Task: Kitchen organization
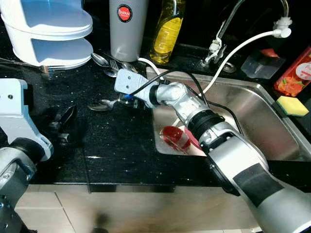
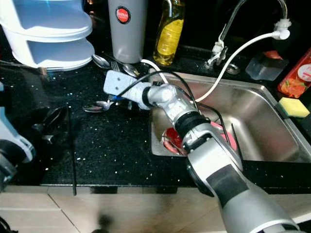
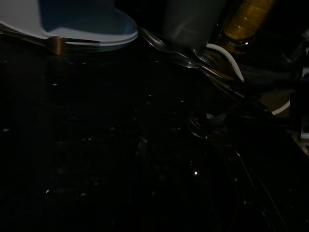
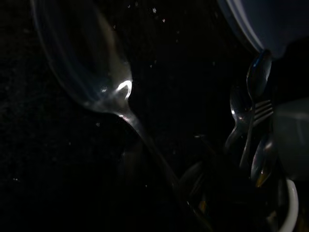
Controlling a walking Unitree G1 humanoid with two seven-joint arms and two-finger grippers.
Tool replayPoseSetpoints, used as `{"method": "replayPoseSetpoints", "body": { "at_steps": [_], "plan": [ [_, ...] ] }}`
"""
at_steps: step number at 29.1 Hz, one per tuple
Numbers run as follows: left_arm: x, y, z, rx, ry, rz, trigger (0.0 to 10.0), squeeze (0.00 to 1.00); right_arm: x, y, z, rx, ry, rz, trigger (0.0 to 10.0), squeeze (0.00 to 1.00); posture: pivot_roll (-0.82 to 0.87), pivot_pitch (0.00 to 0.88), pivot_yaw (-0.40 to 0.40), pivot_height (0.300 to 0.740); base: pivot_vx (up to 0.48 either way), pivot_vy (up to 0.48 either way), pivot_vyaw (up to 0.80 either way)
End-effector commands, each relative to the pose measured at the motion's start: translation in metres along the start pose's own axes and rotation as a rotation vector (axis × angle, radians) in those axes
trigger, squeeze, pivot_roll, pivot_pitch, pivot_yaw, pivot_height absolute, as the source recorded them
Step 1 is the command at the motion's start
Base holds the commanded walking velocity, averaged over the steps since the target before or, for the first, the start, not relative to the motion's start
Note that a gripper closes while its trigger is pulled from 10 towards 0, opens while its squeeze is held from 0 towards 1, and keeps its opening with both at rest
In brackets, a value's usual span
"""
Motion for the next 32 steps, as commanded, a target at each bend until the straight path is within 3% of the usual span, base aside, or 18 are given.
{"method": "replayPoseSetpoints", "body": {
  "at_steps": [1, 16, 19, 20, 21, 22, 23, 26, 27, 28, 29, 31, 32],
  "plan": [
    [0.004, -0.003, 0.001, -0.007, -0.016, 0.009, 10.0, 0.0, -0.015, -0.026, 0.002, -0.1, 0.054, -0.05, 0.0, 0.0, 0.4, 0.0, -0.187, 0.74, 0.0, 0.0, 0.0],
    [0.006, -0.003, -0.004, -0.012, -0.036, 0.016, 10.0, 0.0, -0.01, -0.036, 0.005, -0.116, -0.029, -0.18, 0.0, 0.0, 0.38, 0.0, -0.17, 0.74, 0.0, 0.0, 0.0],
    [0.006, -0.003, -0.005, -0.014, -0.039, 0.016, 10.0, 0.0, 0.009, -0.033, 0.01, -0.08, -0.148, -0.253, 0.0, 0.0, 0.38, 0.0, -0.169, 0.74, 0.0, 0.0, 0.0],
    [0.006, -0.004, -0.005, -0.014, -0.039, 0.017, 10.0, 0.0, 0.023, -0.031, 0.015, -0.061, -0.228, -0.287, 1.8, 0.0, 0.38, 0.0, -0.169, 0.74, 0.0, 0.0, 0.0],
    [0.006, -0.004, -0.005, -0.014, -0.039, 0.017, 10.0, 0.0, 0.023, -0.031, 0.015, -0.061, -0.228, -0.287, 1.8, 0.0, 0.38, 0.0, -0.169, 0.74, 0.0, 0.0, 0.0],
    [0.007, -0.004, -0.005, -0.014, -0.04, 0.018, 10.0, 0.0, 0.046, -0.027, 0.026, -0.028, -0.357, -0.332, 10.0, 0.0, 0.38, 0.0, -0.167, 0.74, 0.0, 0.0, 0.0],
    [0.007, -0.004, -0.005, -0.014, -0.041, 0.018, 10.0, 0.0, 0.059, -0.024, 0.034, 0.0, -0.427, -0.352, 10.0, 0.0, 0.38, 0.0, -0.166, 0.74, 0.0, 0.0, 0.0],
    [0.007, -0.004, -0.005, -0.015, -0.041, 0.019, 10.0, 0.0, 0.067, -0.023, 0.038, 0.018, -0.467, -0.362, 10.0, 0.0, 0.38, 0.0, -0.166, 0.74, 0.0, 0.0, 0.0],
    [0.007, -0.005, -0.005, -0.016, -0.042, 0.02, 10.0, 0.0, 0.078, -0.02, 0.046, 0.047, -0.522, -0.373, 10.0, 0.0, 0.37, 0.0, -0.163, 0.74, 0.0, 0.0, 0.0],
    [0.009, -0.006, -0.006, -0.02, -0.049, 0.022, 10.0, 0.0, 0.102, -0.018, 0.068, 0.096, -0.635, -0.405, 10.0, 0.0, 0.36, 0.0, -0.159, 0.74, 0.0, 0.0, 0.0],
    [0.01, -0.006, -0.006, -0.021, -0.053, 0.023, 10.0, 0.0, 0.11, -0.019, 0.077, 0.107, -0.673, -0.413, 10.0, 0.0, 0.36, 0.0, -0.159, 0.74, 0.0, 0.0, 0.0],
    [0.011, -0.005, -0.009, -0.019, -0.06, 0.026, 10.0, 0.0, 0.117, -0.032, 0.092, 0.059, -0.726, -0.434, 10.0, 0.0, 0.36, 0.0, -0.159, 0.74, 0.0, 0.0, 0.0],
    [0.011, -0.005, -0.009, -0.019, -0.06, 0.026, 10.0, 0.0, 0.117, -0.032, 0.092, 0.059, -0.726, -0.434, 10.0, 0.0, 0.36, 0.0, -0.159, 0.74, 0.0, 0.0, 0.0]
  ]
}}
Point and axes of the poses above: a point about 5 cm out from each wrist's last joint towards the gripper, its own z axis pointing back from the gripper into the wrist, its own y axis along the axis of the wrist's last joint, x = y × z, the point moved 3 cm from there along -z, pointing out of the wrist towards the gripper, and after that the axes turned 4 degrees about z, right-handed, at the moved point
